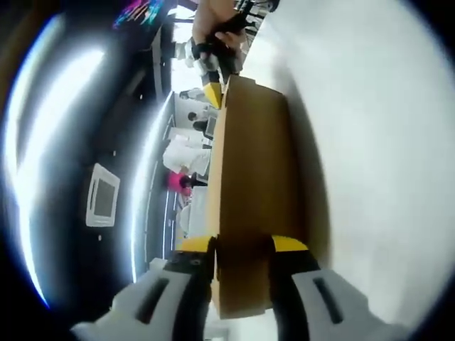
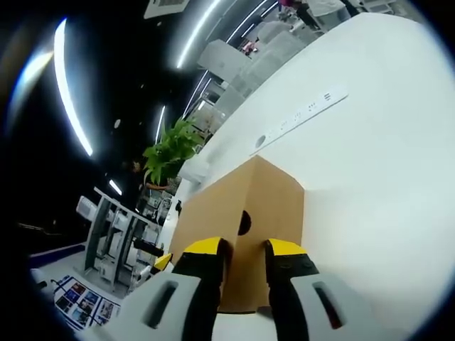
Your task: Operate the shoe box by opening the lid, removing the specified soft item, and placing it in the target area until the item is outside and the box remains undamaged.
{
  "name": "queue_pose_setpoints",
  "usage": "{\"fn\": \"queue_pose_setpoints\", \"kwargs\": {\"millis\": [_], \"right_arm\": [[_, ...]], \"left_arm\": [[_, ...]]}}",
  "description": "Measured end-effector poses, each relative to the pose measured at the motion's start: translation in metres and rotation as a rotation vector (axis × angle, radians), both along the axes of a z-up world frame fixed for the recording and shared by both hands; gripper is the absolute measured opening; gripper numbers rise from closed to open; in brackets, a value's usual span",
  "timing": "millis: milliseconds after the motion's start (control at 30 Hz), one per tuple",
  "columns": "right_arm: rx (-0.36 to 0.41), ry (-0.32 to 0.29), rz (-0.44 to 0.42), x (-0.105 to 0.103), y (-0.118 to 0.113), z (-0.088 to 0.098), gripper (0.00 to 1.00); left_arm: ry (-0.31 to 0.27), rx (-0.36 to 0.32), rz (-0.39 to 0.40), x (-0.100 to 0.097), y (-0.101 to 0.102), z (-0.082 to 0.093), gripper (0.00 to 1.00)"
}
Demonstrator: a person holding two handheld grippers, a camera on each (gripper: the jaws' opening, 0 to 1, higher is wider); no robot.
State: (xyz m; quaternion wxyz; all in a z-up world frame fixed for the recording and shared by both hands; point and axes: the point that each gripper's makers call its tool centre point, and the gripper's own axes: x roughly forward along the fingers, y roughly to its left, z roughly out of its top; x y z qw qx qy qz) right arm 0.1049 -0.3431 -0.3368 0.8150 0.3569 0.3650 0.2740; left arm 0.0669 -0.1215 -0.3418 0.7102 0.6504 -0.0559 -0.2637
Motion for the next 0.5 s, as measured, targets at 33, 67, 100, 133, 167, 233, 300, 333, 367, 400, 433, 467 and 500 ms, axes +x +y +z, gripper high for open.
{"fn": "queue_pose_setpoints", "kwargs": {"millis": [33,67,100,133,167,233,300,333,367,400,433,467,500], "right_arm": [[-0.001,-0.001,0.0,-0.0001,0.0004,0.0,0.23],[-0.001,-0.001,-0.002,-0.0002,0.0001,0.0,0.23],[-0.003,-0.001,-0.003,-0.0003,0.0006,0.0001,0.23],[-0.004,-0.002,-0.003,-0.0004,0.0005,0.0001,0.23],[-0.003,-0.002,-0.004,-0.0006,0.0002,0.0001,0.23],[-0.006,-0.004,-0.001,-0.0008,0.0005,0.0001,0.23],[-0.017,-0.018,0.005,-0.0013,-0.0001,0.001,0.22],[-0.019,-0.02,0.006,-0.0015,-0.0005,0.0015,0.22],[-0.019,-0.024,0.005,-0.0015,-0.0016,0.0025,0.21],[-0.023,-0.031,0.005,-0.0018,-0.0023,0.0036,0.2],[-0.023,-0.034,0.005,-0.002,-0.0024,0.0043,0.19],[-0.015,-0.044,-0.002,-0.0019,-0.0027,0.0083,0.2],[-0.014,-0.046,-0.003,-0.0021,-0.0026,0.0092,0.2]], "left_arm": [[-0.001,0.0,0.0,-0.0002,0.0001,0.0,0.3],[-0.003,0.002,-0.001,0.0002,0.0001,-0.0001,0.3],[-0.004,0.002,-0.001,-0.0001,0.0002,-0.0001,0.3],[-0.006,0.002,-0.002,-0.0001,0.0003,-0.0007,0.3],[-0.009,0.005,-0.003,-0.0006,0.0003,-0.001,0.3],[-0.016,0.011,-0.009,-0.0008,0.0003,-0.0013,0.29],[-0.012,0.011,-0.014,-0.0005,0.0003,-0.0012,0.29],[-0.011,0.011,-0.014,-0.0007,0.0,-0.0015,0.29],[-0.016,0.015,-0.016,-0.0007,-0.0001,-0.0018,0.29],[-0.017,0.017,-0.016,-0.0007,-0.0001,-0.0019,0.29],[-0.016,0.016,-0.015,-0.0009,-0.0001,-0.0015,0.29],[-0.014,0.015,-0.015,-0.0008,-0.0001,-0.0012,0.29],[-0.014,0.017,-0.015,-0.0012,-0.0001,-0.0012,0.29]]}}
